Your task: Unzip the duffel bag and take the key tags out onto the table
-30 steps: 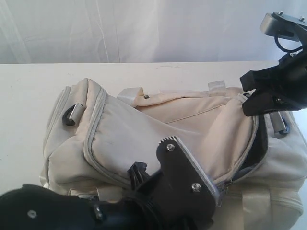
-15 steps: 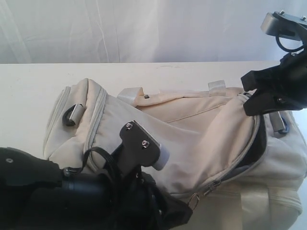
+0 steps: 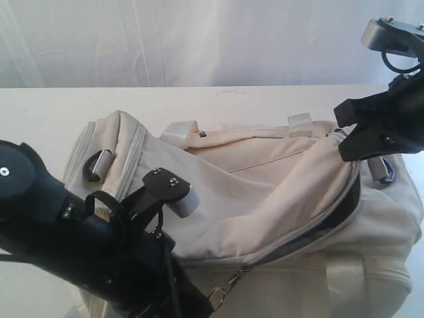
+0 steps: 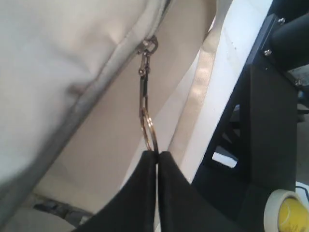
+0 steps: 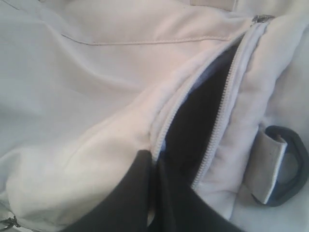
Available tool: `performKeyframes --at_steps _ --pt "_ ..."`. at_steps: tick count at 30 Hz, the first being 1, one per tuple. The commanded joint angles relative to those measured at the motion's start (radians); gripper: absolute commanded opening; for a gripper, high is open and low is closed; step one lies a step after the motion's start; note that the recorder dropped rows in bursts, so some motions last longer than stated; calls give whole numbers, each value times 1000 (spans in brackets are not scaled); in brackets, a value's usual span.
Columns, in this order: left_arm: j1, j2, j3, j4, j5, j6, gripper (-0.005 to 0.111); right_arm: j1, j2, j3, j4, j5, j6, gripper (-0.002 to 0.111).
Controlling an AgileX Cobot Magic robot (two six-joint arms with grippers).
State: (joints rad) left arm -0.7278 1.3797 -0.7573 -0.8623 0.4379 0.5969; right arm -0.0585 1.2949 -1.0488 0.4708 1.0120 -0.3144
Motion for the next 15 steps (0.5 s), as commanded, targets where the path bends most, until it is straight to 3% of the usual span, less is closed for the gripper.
performKeyframes --at_steps 1,5,15 --pt "9 -35 -94 220 107 -166 0 -3 -7 2 -19 -23 4 0" --pt "9 -96 -167 585 225 -482 0 -3 -7 2 -19 -20 4 0" --pt "9 -257 -173 944 384 -741 0 -3 -7 2 -21 -19 4 0"
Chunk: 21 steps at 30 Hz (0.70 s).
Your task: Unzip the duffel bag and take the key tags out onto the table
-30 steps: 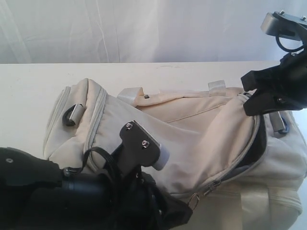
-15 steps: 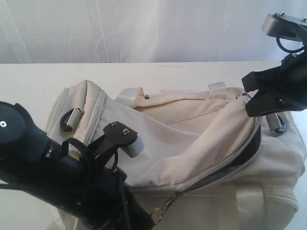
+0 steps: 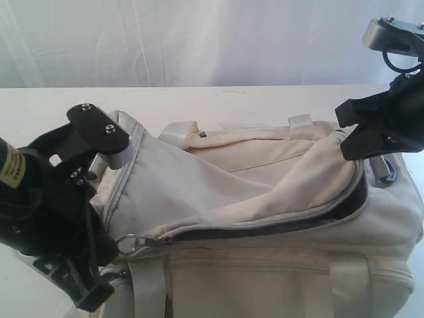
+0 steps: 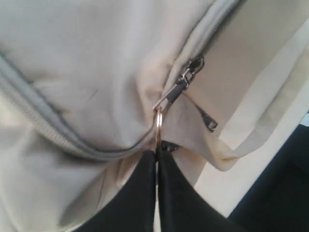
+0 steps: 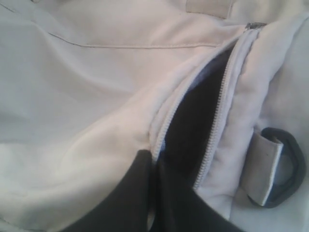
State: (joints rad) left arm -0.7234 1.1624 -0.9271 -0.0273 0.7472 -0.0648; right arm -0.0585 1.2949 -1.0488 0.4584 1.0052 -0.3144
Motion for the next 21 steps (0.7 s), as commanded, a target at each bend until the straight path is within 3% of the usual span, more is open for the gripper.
performKeyframes --at_steps 1,21 --pt "4 -54 -3 123 82 -86 0 -3 -7 2 -8 -12 4 0" --pt "4 -297 -3 190 248 -125 0 -3 -7 2 -27 -6 4 0"
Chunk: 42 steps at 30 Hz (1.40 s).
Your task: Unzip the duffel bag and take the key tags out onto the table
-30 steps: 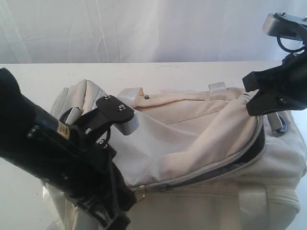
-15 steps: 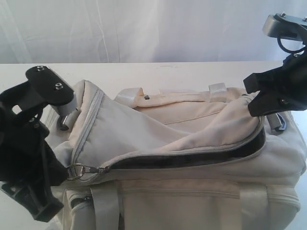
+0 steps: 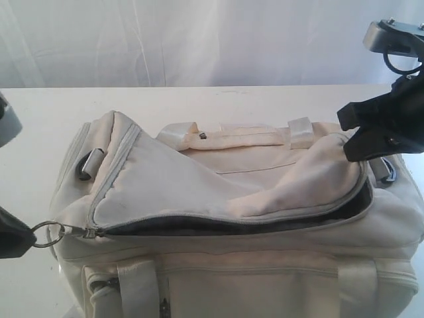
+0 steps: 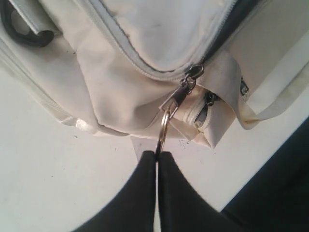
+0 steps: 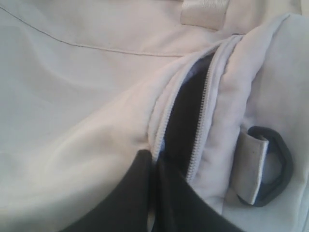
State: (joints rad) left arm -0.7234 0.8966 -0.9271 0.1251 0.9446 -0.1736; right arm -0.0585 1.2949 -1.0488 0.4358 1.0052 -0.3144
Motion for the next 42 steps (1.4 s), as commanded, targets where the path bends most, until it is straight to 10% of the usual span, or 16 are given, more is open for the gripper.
performKeyframes --at_steps 1,15,26,31,42 --pt "4 -33 -3 39 49 -18 0 -3 -7 2 -4 -6 4 0" --pt "4 -28 67 11 -107 -15 0 -3 -66 -21 30 23 -2 58" --pt "4 -28 67 11 -107 -3 0 -3 -267 -74 45 -42 -2 56" --pt "4 -28 67 11 -107 -3 0 -1 -268 -28 156 -23 -33 2" --pt "4 -28 67 11 -109 -3 0 177 -258 1 423 50 -326 0"
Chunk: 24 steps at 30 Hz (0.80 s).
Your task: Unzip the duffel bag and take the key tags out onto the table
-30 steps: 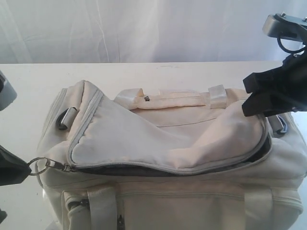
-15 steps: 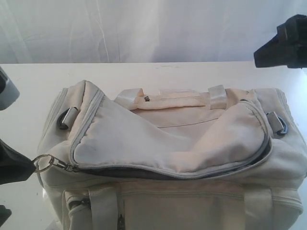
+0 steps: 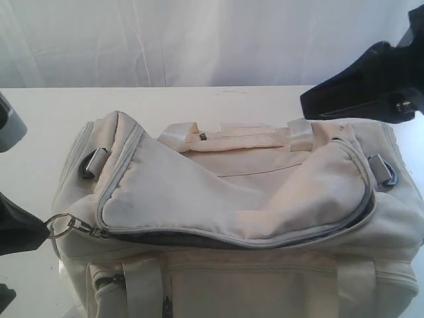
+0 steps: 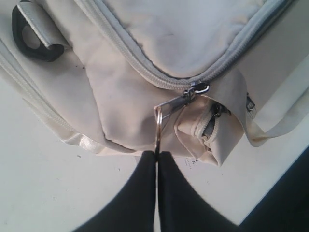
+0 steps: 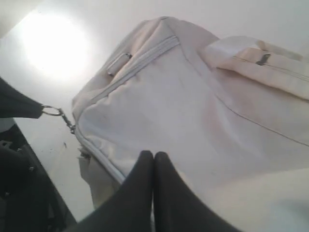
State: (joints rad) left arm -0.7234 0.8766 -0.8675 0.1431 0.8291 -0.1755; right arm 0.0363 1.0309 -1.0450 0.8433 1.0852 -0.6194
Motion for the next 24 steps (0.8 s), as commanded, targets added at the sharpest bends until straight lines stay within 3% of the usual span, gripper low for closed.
performKeyframes --at_steps 1,5,13,24 --pt "4 -8 8 -7 4 -1 0 111 11 -4 11 -38 -21 0" --pt "4 -8 8 -7 -4 -1 0 237 47 -33 -95 -64 20 0" --pt "4 -8 8 -7 -18 -12 0 538 159 -154 -623 -88 367 0" --pt "4 -8 8 -16 -14 -16 0 827 297 -175 -795 -214 295 1"
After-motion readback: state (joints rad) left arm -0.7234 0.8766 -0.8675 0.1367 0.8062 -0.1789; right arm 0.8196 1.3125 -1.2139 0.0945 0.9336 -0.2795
